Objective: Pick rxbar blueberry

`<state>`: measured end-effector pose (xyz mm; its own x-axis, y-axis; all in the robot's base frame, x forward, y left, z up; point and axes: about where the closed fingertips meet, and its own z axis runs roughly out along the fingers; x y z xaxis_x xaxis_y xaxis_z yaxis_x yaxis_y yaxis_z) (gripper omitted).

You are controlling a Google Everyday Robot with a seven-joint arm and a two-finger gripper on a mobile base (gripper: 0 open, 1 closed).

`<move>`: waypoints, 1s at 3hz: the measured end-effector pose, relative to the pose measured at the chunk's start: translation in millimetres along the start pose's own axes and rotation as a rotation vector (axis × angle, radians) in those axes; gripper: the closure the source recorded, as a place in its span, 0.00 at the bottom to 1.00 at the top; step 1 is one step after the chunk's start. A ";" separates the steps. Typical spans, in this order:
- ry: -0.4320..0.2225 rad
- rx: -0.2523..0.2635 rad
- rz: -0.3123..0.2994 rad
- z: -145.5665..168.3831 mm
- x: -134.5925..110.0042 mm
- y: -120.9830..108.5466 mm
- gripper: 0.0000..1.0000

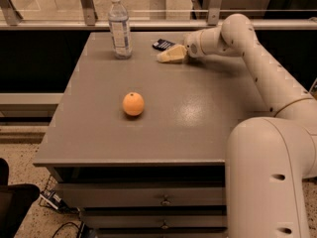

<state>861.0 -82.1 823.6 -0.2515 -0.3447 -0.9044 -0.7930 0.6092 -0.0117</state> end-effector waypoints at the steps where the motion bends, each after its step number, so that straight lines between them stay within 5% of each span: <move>1: 0.000 0.000 0.000 -1.7 -3.5 0.0 0.61; 3: 0.002 -0.011 0.003 -3.1 -12.1 2.1 1.00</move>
Offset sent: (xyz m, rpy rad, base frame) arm 0.0000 0.0000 0.0032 0.0000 0.0000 0.0000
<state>860.7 -78.9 835.8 -0.2552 -0.3446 -0.9034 -0.7985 0.6020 -0.0041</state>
